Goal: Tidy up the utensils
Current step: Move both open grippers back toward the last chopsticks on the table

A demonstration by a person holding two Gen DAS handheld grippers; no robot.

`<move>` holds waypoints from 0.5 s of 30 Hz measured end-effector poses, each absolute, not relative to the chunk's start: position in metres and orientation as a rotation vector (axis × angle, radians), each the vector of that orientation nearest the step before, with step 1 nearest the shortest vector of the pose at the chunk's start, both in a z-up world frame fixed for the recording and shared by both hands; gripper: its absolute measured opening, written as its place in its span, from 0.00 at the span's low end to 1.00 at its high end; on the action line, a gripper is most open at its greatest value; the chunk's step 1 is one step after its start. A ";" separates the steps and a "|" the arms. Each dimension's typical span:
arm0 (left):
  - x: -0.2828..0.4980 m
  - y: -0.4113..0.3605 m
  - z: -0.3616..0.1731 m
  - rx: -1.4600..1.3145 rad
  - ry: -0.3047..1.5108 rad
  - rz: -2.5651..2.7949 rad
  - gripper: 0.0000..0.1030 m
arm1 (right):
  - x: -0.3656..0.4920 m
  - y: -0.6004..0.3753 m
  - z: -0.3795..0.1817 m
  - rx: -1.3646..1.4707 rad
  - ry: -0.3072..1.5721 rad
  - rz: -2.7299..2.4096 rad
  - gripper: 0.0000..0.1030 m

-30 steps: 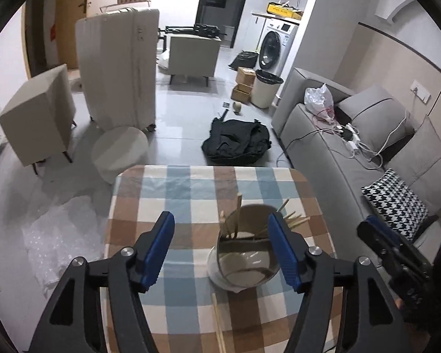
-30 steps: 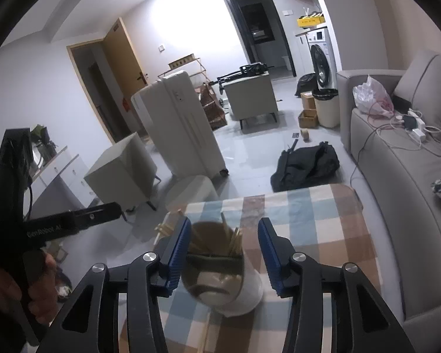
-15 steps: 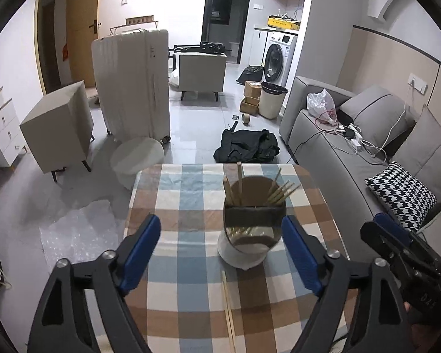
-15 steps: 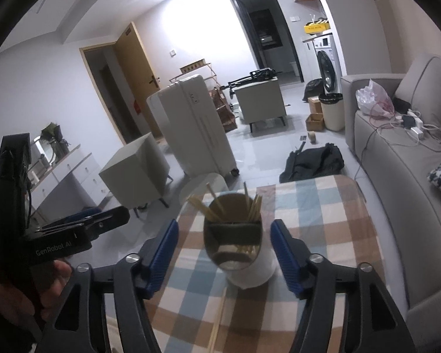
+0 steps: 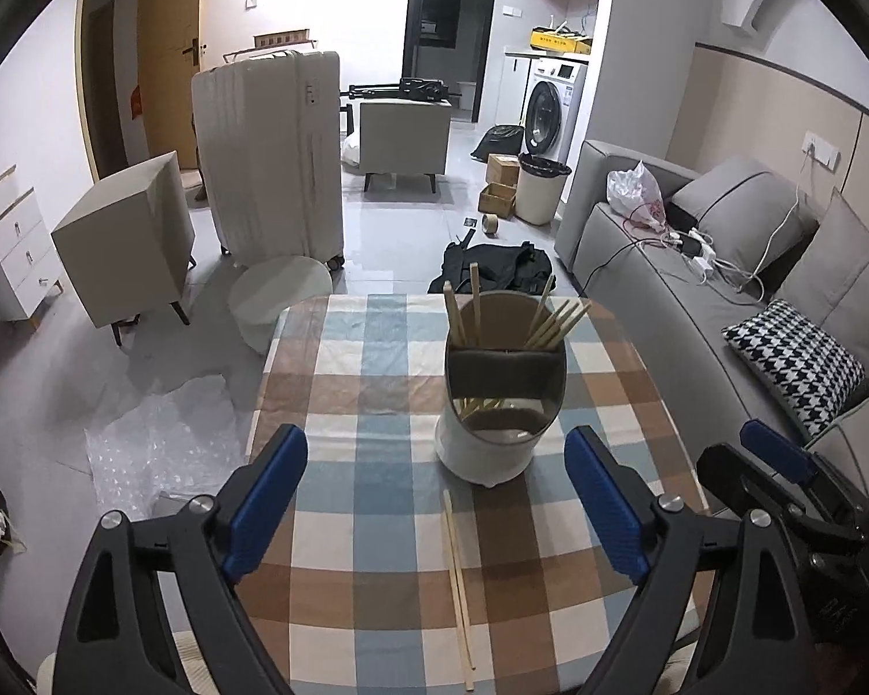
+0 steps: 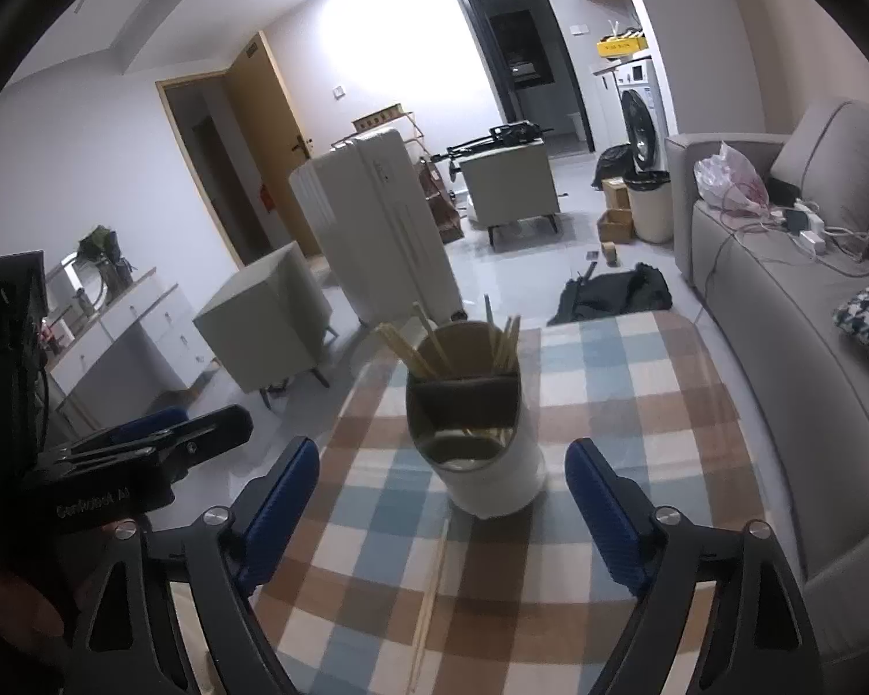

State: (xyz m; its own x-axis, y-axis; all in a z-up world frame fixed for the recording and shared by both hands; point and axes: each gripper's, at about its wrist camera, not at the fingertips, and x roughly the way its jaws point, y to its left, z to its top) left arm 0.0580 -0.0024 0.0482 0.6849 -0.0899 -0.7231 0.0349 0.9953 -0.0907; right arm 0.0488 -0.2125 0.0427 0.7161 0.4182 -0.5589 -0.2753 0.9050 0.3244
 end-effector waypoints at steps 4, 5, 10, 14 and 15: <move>0.055 -0.002 0.037 -0.071 0.828 -0.062 0.85 | 0.047 -0.209 0.031 0.207 0.696 0.384 0.91; 0.054 -0.001 0.032 -0.075 0.833 -0.057 0.85 | 0.047 -0.208 0.028 0.203 0.707 0.385 0.91; 0.052 0.005 0.011 -0.100 0.858 -0.070 0.85 | 0.051 -0.202 0.007 0.184 0.767 0.388 0.93; 0.056 0.012 -0.002 -0.116 0.891 -0.055 0.85 | 0.057 -0.198 -0.009 0.180 0.819 0.389 0.93; 0.056 0.014 -0.004 -0.119 0.894 -0.050 0.85 | 0.059 -0.196 -0.012 0.180 0.830 0.388 0.93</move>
